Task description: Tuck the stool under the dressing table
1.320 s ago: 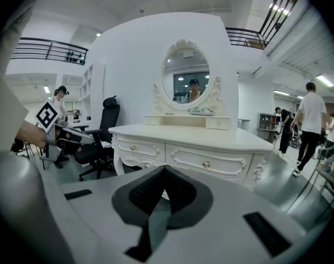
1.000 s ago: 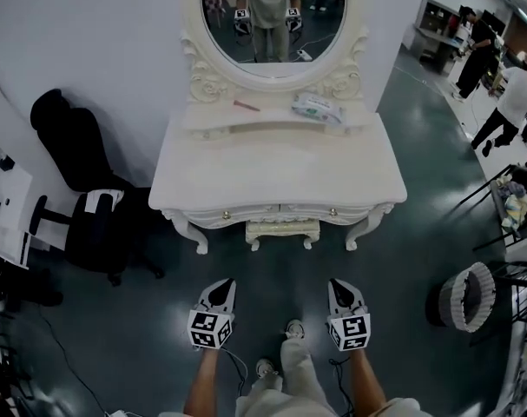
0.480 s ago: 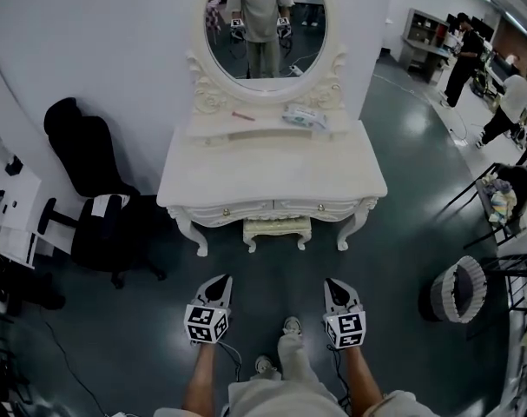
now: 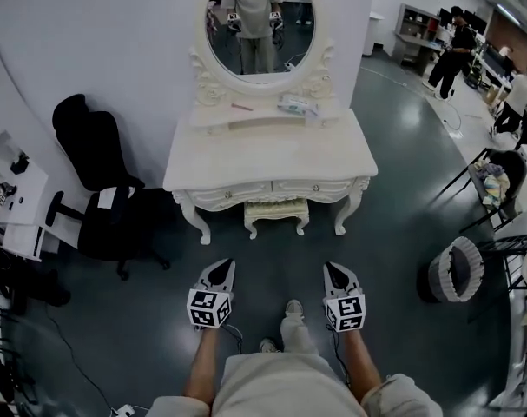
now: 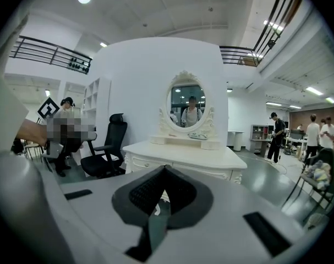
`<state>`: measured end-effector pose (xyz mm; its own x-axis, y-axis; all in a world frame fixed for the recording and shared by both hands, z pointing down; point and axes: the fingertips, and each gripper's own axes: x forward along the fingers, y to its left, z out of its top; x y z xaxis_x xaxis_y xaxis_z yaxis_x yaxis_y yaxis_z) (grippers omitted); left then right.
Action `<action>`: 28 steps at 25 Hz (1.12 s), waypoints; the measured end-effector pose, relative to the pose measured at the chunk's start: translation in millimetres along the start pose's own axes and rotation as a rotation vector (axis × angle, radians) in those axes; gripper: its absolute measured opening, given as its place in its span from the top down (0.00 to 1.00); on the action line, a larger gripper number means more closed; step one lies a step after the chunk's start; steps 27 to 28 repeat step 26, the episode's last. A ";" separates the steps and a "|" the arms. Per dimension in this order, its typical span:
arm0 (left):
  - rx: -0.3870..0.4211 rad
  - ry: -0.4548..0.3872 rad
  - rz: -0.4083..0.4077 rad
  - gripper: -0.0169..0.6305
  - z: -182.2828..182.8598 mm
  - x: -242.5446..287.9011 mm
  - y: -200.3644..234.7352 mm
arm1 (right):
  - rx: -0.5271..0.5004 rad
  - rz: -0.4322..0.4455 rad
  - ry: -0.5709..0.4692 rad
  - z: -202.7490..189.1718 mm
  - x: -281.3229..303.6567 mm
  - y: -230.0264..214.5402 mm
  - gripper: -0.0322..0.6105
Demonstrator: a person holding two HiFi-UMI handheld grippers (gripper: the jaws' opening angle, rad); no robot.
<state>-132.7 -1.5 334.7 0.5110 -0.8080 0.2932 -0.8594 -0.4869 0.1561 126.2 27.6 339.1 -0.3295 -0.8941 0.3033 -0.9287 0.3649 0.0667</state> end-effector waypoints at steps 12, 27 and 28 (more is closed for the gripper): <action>-0.012 -0.007 0.008 0.95 -12.0 -47.3 -6.3 | 0.013 -0.048 -0.008 -3.2 -49.4 15.4 0.95; -0.031 -0.012 0.008 0.95 -16.9 -55.7 -1.7 | -0.002 -0.060 -0.016 5.8 -55.7 20.4 0.95; -0.031 -0.012 0.008 0.95 -16.9 -55.7 -1.7 | -0.002 -0.060 -0.016 5.8 -55.7 20.4 0.95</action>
